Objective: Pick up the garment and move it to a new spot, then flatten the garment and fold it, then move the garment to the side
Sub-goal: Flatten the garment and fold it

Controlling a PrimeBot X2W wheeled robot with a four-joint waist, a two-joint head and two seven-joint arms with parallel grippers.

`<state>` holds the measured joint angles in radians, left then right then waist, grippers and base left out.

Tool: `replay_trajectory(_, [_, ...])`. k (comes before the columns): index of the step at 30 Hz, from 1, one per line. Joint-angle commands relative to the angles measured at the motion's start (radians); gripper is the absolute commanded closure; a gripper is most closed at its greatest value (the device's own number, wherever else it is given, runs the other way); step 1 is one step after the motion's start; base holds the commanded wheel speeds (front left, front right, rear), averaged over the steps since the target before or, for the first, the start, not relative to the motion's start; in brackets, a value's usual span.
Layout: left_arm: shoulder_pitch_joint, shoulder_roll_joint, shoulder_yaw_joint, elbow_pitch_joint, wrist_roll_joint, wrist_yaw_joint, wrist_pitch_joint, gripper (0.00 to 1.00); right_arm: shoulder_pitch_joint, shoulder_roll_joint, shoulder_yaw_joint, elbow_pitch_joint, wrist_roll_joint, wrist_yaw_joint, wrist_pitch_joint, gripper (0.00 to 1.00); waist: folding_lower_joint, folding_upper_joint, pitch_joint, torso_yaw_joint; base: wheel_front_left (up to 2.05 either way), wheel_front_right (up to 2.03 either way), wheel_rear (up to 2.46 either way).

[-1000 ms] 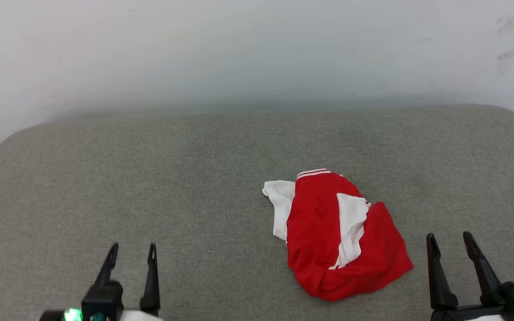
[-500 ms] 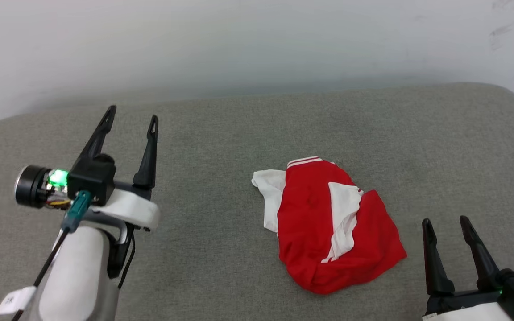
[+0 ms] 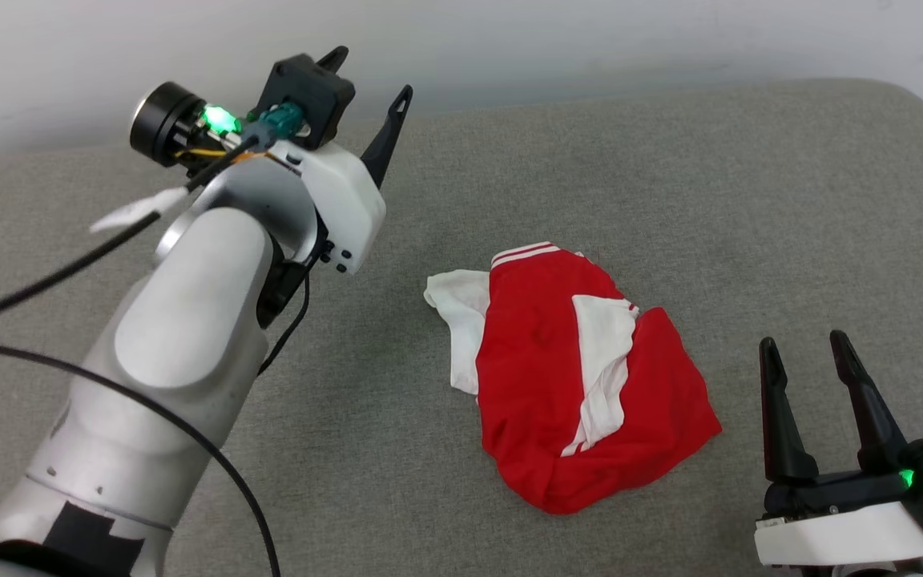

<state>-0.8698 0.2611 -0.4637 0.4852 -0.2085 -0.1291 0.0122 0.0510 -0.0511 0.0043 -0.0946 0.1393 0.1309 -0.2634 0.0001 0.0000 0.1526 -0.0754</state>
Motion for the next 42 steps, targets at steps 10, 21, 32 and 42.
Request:
replay_trajectory(10, [-0.275,0.150,-0.505,-0.010,-0.444,0.001,0.402,0.00,-0.076,0.001,0.007,-0.025,0.003,0.000,-0.002,0.00,-0.0001,0.0000,0.129,-0.061,0.00,0.00,0.00])
replay_trajectory(21, [-0.453,0.231,-0.813,-0.106,-0.713,0.000,0.711,0.00,-0.138,0.002,0.013,-0.032,0.019,0.000,-0.002,0.00,-0.0001,0.0000,0.235,-0.116,0.00,0.00,0.00])
replay_trajectory(32, [-0.330,0.256,-0.820,-0.221,-0.617,0.000,0.982,0.00,-0.182,0.002,0.018,-0.030,0.039,0.000,-0.002,0.00,-0.0001,0.0000,0.314,-0.149,0.00,0.00,0.00])
replay_trajectory(42, [-0.302,0.263,-0.828,-0.246,-0.626,0.000,0.969,1.00,-0.196,0.002,0.014,-0.017,0.035,0.000,-0.002,0.00,-0.0001,0.0000,0.315,-0.135,0.00,0.00,0.00])
